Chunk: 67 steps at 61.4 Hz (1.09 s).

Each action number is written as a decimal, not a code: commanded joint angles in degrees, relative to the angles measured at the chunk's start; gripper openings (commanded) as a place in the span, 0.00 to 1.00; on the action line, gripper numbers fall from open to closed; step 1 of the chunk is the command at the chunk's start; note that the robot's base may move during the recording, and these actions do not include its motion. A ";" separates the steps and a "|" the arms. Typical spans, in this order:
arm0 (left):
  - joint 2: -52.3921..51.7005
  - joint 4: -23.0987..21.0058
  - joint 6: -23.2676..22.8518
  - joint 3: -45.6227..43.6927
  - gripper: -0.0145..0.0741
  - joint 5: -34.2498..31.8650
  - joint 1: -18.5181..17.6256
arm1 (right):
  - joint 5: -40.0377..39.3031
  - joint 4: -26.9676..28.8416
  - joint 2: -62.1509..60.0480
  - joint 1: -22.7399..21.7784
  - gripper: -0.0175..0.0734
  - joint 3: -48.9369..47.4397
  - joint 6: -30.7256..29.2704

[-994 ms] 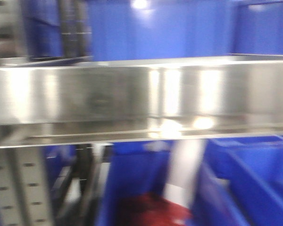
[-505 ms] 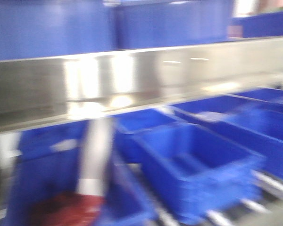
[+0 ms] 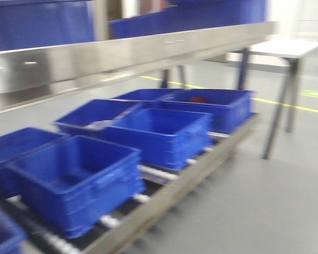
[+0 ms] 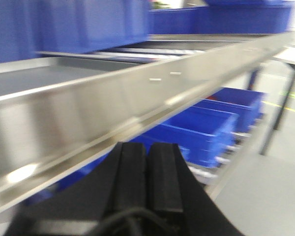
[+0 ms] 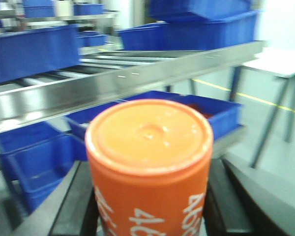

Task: Grab orange capacitor from left shelf to right conveyor
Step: 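Drive the base away from the shelf holding the capacitor in the right gripper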

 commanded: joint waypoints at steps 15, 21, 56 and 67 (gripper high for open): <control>-1.09 0.00 0.03 -0.31 0.05 -5.12 0.05 | -5.47 -0.69 0.85 -0.24 0.35 -1.30 -0.16; -1.09 0.00 0.03 -0.31 0.05 -5.12 0.05 | -5.47 -0.69 0.85 -0.24 0.35 -1.30 -0.16; -1.09 0.00 0.03 -0.31 0.05 -5.12 0.05 | -5.47 -0.69 0.85 -0.24 0.35 -1.30 -0.16; -1.09 0.00 0.03 -0.31 0.05 -5.12 0.05 | -5.47 -0.69 0.85 -0.24 0.35 -1.30 -0.16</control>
